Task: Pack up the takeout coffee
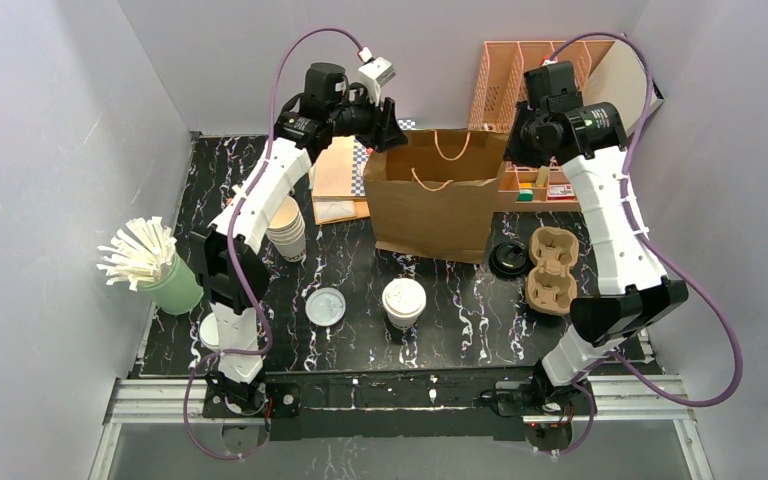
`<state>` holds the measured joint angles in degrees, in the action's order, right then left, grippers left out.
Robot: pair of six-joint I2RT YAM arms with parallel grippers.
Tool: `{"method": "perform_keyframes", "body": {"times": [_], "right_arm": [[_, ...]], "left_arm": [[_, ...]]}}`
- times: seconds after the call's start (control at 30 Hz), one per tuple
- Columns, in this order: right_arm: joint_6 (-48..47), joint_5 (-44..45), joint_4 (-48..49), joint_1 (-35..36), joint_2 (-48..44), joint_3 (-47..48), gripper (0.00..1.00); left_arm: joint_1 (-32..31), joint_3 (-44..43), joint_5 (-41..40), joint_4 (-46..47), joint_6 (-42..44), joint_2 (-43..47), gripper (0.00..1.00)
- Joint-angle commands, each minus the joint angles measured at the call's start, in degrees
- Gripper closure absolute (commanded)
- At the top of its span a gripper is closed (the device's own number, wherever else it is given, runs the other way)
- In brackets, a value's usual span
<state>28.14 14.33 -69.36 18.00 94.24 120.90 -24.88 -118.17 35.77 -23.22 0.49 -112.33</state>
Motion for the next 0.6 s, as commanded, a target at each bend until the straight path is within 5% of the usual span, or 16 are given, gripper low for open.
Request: {"method": "perform_keyframes", "body": {"times": [0.0, 0.33, 0.47, 0.57], "right_arm": [[-0.43, -0.86, 2.84, -0.42, 0.21, -1.98, 0.74], [-3.25, -0.18, 4.6, -0.42, 3.62, 0.14, 0.79], [-4.62, -0.41, 4.91, -0.45, 5.29, 1.35, 0.96], [-6.62, -1.42, 6.48, -0.45, 6.46, 2.58, 0.99]], "left_arm": [[-0.08, -1.86, -1.25, -0.43, -0.04, 2.61, 0.67], [-0.08, 4.04, -1.04, -2.2, -3.13, 7.76, 0.87], [-0.08, 3.78, -2.43, -4.81, -4.06, 8.69, 0.95], [-0.08, 3.52, -3.32, -7.16, -5.08, 9.65, 0.98]]}}
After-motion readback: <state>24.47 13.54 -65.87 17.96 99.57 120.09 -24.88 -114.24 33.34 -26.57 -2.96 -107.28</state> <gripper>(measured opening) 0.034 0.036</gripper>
